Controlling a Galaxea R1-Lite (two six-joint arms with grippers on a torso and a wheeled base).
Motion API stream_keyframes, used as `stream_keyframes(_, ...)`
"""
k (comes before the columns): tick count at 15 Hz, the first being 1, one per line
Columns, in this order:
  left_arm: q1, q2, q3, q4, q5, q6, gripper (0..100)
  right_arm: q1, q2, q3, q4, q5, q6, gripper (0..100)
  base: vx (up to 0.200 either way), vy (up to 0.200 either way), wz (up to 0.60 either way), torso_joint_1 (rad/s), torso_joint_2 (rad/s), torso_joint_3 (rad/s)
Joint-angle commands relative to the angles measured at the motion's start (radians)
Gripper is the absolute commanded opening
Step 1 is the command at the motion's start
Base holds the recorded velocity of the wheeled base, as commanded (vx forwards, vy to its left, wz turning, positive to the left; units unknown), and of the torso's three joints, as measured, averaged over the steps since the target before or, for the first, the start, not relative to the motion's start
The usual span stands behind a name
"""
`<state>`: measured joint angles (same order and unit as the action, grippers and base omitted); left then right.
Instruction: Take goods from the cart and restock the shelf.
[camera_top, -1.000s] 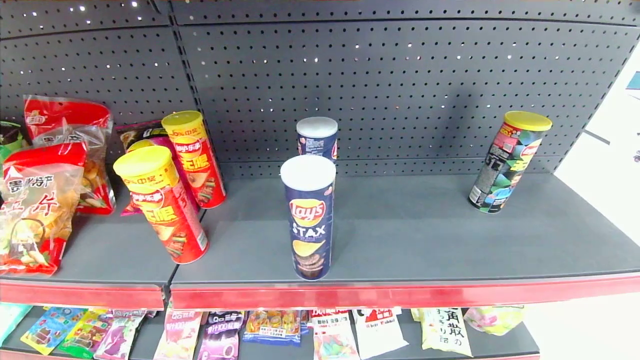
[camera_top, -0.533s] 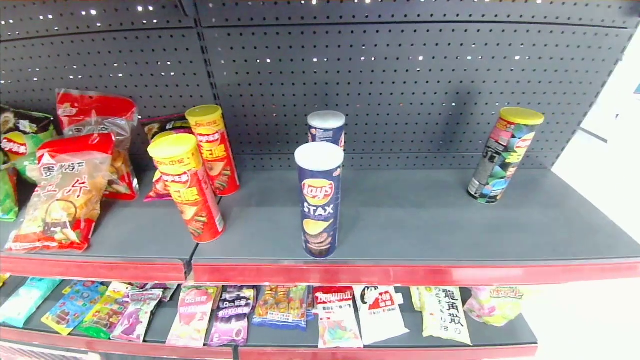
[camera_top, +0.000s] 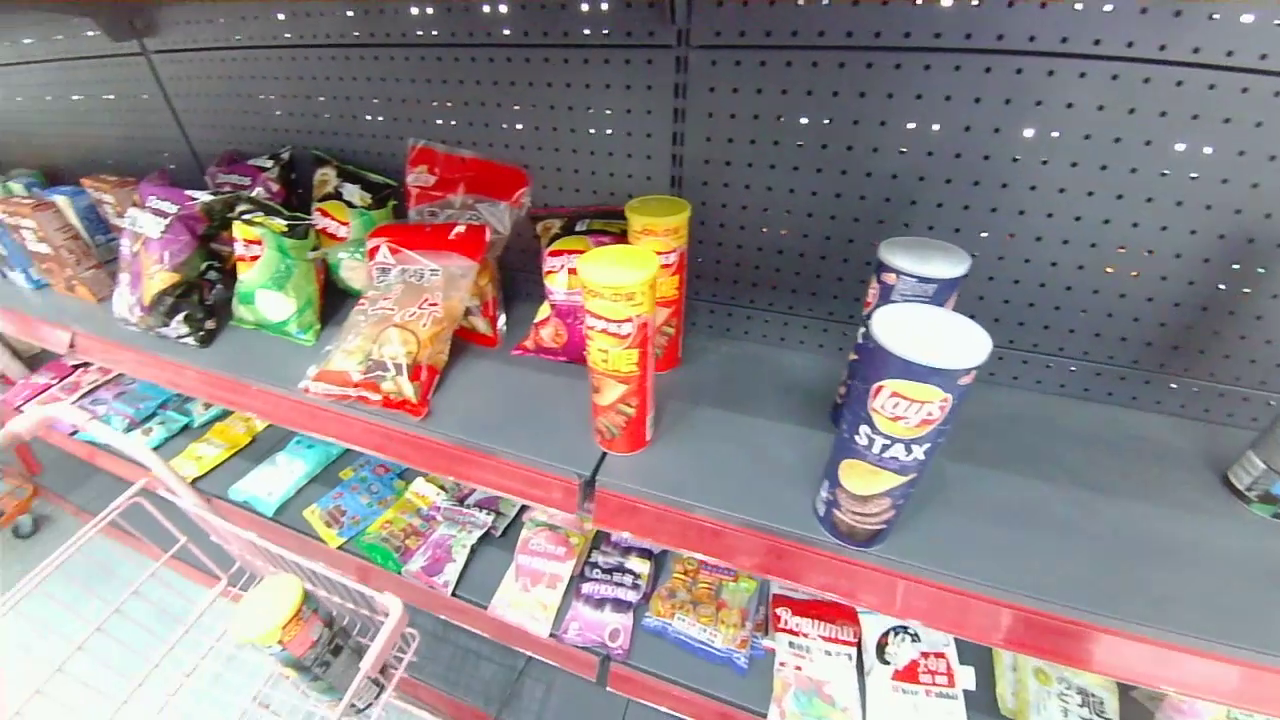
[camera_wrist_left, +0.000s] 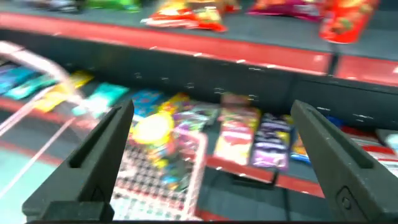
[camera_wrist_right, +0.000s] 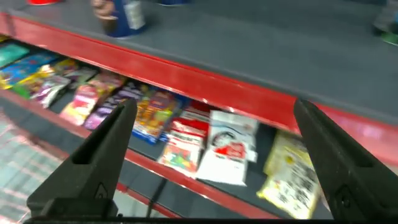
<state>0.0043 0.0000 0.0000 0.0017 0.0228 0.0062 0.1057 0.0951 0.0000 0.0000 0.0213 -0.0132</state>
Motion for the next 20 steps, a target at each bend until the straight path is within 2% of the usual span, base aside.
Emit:
stream_keyframes(1,0.0,0.0,0.0,0.0,0.0,0.0,100,0.0,0.002,0.0,0.0,0.0,-0.001,100,0.0,0.0,0.6,-0.002,0.01,0.007)
stream_keyframes(4,0.0,0.0,0.0,0.0,0.0,0.0,100,0.0,0.002,0.0,0.0,0.0,-0.001,100,0.0,0.0,0.6,0.004,0.0,0.002)
stream_keyframes(11,0.0,0.0,0.0,0.0,0.0,0.0,100,0.0,0.002,0.0,0.0,0.0,0.001,100,0.0,0.0,0.0,-0.01,0.02,0.013)
stream_keyframes(20,0.0,0.0,0.0,0.0,0.0,0.0,100,0.0,0.002,0.0,0.0,0.0,0.001,100,0.0,0.0,0.0,-0.137,0.35,0.203)
